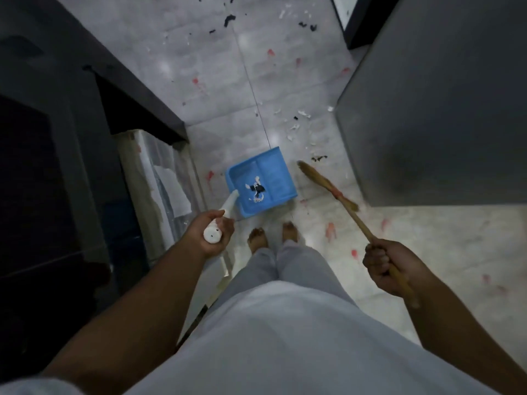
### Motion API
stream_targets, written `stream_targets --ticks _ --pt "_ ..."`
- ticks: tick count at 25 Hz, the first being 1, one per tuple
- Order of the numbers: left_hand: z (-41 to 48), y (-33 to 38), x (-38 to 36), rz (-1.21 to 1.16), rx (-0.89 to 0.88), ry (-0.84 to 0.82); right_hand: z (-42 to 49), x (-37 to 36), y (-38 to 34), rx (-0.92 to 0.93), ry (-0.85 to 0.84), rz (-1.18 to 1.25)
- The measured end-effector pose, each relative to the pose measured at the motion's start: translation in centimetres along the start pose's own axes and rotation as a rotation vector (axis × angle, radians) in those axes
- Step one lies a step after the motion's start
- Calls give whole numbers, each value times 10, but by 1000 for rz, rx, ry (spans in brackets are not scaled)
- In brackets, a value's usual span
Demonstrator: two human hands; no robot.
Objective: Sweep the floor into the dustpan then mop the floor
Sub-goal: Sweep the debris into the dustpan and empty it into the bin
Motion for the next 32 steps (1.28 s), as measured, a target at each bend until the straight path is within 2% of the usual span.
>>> stream_targets --ticks 3,11,21,27,32 --pt "20 15 -16 -9 -4 31 17 9 -12 -39 25 37" --pt "52 43 -20 -17 -16 116 94 9 -97 -95 139 -157" --pt "72 54 -43 -164 -123 80 146 -73 -218 -62 156 -600" --pt "77 59 -69 -182 -161 172 167 -136 -247 -2 106 -726" --pt "73 71 -98 -176 -164 132 126 -115 -234 19 62 -639"
Point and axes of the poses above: each hand's wrist, its own z-axis towards the middle knuckle, its own x-axis out of the back of the hand, y = z × x, the point moved 2 cm from there along z, towards the middle knuckle, and after that the axes turned 11 degrees about -y, right-handed, at the moved point
